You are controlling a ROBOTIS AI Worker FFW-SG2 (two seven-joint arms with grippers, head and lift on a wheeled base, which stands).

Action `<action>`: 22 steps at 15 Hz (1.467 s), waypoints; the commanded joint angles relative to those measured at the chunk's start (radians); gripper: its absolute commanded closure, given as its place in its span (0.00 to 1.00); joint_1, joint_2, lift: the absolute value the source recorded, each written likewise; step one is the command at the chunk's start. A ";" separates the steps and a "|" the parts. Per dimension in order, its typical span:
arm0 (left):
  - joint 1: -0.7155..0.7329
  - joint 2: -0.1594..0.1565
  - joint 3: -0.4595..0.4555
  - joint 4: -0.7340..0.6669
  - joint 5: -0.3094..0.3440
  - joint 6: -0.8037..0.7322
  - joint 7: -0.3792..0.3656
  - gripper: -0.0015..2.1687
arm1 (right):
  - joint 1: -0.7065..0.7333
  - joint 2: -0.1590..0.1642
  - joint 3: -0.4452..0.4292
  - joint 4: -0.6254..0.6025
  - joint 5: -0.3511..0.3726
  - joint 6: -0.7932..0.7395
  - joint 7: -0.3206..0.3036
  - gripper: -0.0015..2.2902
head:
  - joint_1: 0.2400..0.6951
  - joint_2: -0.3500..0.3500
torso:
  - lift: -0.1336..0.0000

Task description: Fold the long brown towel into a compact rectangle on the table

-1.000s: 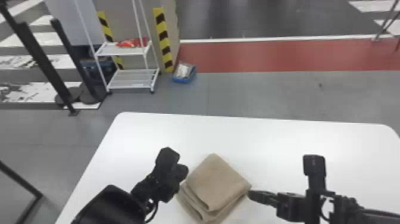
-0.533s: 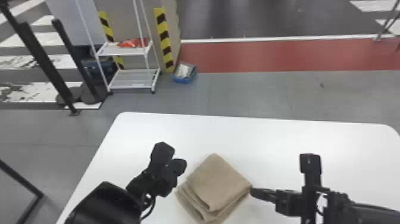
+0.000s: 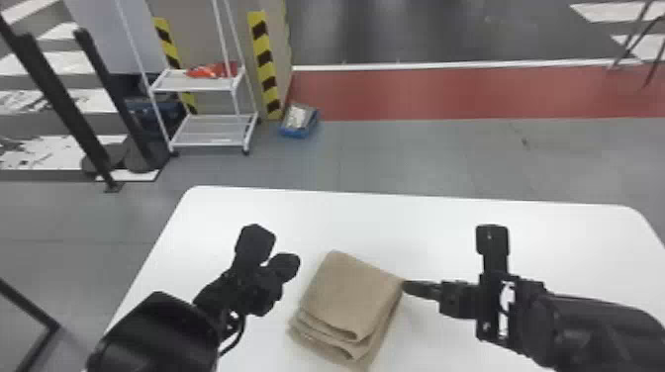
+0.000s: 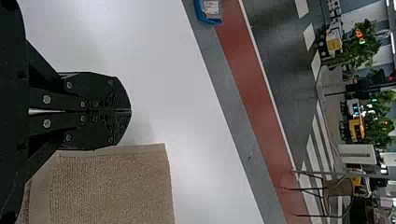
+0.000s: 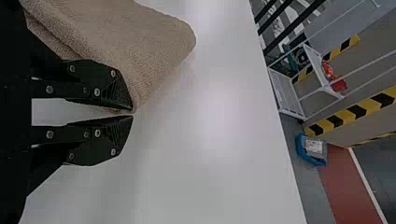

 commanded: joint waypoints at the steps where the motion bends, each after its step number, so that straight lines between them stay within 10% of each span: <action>1: -0.004 0.004 0.002 0.000 0.010 0.001 -0.005 0.83 | -0.066 0.001 0.012 0.056 -0.007 -0.037 -0.001 0.42 | 1.00 0.65 | 1.00; 6: -0.004 0.019 0.010 0.000 0.027 0.007 -0.006 0.83 | -0.144 0.001 0.012 0.153 -0.007 -0.114 0.017 0.42 | 1.00 0.65 | 1.00; 14: -0.015 0.024 0.019 0.006 0.039 0.007 -0.006 0.83 | 0.144 0.001 -0.016 -0.251 0.000 0.073 0.023 0.42 | 1.00 0.68 | 1.00; 22: -0.017 0.025 0.020 0.011 0.034 0.016 -0.005 0.83 | 0.075 0.001 -0.022 -0.047 0.042 -0.083 0.020 0.42 | 1.00 0.65 | 1.00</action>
